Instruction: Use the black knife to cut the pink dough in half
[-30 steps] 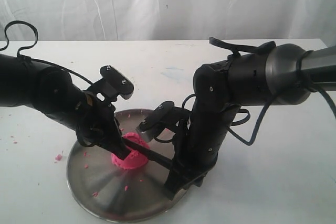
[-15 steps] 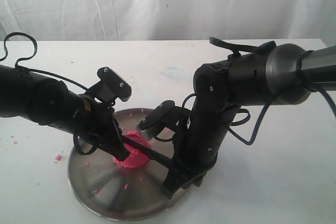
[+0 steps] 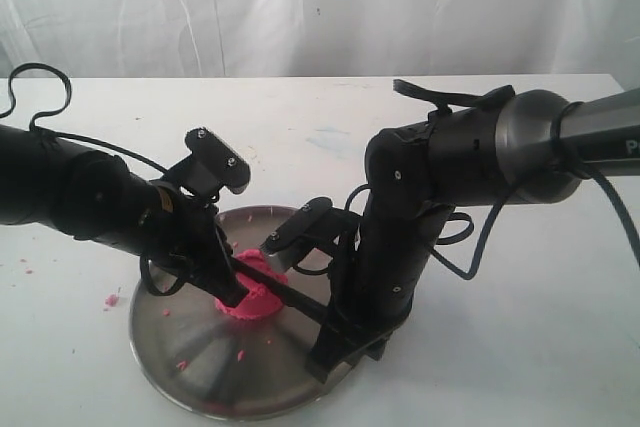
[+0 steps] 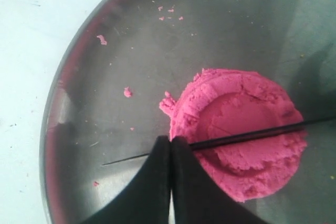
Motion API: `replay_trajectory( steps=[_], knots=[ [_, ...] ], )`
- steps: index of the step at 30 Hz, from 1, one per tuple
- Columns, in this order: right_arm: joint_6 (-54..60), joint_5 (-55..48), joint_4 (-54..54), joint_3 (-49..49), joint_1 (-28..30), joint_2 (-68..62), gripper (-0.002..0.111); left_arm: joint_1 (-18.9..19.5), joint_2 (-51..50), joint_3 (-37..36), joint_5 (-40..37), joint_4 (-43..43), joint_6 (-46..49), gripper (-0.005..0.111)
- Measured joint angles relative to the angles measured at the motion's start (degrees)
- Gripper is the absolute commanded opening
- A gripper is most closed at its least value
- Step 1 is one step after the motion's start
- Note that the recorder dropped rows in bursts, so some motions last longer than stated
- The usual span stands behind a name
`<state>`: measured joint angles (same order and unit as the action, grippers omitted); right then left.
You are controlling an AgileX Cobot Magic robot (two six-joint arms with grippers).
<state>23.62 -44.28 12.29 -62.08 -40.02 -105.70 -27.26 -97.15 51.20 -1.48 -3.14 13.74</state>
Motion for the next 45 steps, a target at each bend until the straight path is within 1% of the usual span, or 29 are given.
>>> replay_trajectory(
  steps=[9,18,21,34,41,45],
  knots=[
    [0.0,0.23,0.0,0.0,0.0,0.0,0.0,0.11,1.92,0.82,1.1,0.13,0.05,0.0],
    [-0.12,0.34,0.0,0.0,0.0,0.0,0.0,5.17,1.22,0.82,1.48,0.13,0.14,0.0],
    [-0.12,0.34,0.0,0.0,0.0,0.0,0.0,5.67,0.75,0.82,1.48,0.13,-1.41,0.0],
    [-0.24,0.34,0.0,0.0,0.0,0.0,0.0,5.63,-1.07,0.82,1.48,0.13,-8.2,0.0],
    [-0.36,0.34,0.0,0.0,0.0,0.0,0.0,2.44,-1.07,0.82,1.78,0.19,-8.71,0.0],
    [-0.44,0.34,0.0,0.0,0.0,0.0,0.0,1.9,-1.07,0.82,2.01,0.41,-8.71,0.0]
  ],
)
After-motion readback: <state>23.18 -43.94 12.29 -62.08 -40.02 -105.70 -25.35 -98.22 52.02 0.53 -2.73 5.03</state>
